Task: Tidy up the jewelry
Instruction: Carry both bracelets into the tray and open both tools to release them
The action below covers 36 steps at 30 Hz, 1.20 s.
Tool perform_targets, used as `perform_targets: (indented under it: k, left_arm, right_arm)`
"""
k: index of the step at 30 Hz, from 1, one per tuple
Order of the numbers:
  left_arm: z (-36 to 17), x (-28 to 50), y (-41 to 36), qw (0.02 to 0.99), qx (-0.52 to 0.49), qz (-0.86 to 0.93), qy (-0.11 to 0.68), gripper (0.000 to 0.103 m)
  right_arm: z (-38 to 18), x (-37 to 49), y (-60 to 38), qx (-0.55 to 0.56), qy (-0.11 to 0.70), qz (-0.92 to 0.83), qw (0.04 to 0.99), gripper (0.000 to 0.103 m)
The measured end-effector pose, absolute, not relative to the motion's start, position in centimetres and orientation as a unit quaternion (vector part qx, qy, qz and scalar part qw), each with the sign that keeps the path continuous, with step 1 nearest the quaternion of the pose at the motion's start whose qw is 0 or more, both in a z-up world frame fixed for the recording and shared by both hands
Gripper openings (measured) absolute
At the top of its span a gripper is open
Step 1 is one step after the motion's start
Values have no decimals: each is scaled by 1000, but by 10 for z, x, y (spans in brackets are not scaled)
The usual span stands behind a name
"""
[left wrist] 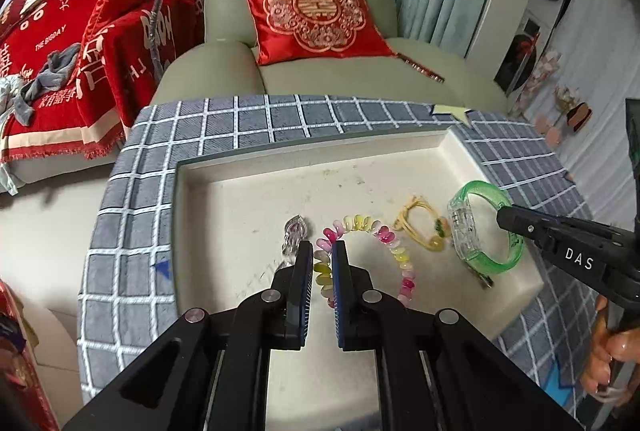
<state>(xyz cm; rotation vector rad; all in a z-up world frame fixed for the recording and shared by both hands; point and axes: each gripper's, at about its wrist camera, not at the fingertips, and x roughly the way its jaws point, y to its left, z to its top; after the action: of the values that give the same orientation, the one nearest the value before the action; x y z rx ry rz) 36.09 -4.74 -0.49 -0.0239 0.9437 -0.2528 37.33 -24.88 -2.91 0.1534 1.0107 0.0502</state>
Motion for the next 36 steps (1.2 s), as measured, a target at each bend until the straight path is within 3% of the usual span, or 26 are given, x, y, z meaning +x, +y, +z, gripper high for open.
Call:
perform_targets:
  k: [26, 28, 30, 32, 36]
  left_arm:
    - [-43, 374, -78, 874, 94, -91, 469, 24]
    - [-42, 374, -76, 874, 87, -92, 469, 25]
    - [-42, 374, -75, 874, 85, -91, 470, 24]
    - [-42, 374, -75, 875, 87, -88, 468, 25]
    - [-37, 369, -73, 882, 82, -90, 455, 25]
  right_arm:
    - [-67, 409, -254, 90, 514, 32, 852, 10]
    - [-68, 408, -255, 98, 515, 35, 851, 19]
    - [-67, 407, -255, 101, 511, 40, 853, 49]
    - [-62, 405, -251, 97, 503, 46, 858, 54]
    - [-54, 402, -251, 119, 492, 57, 861, 54]
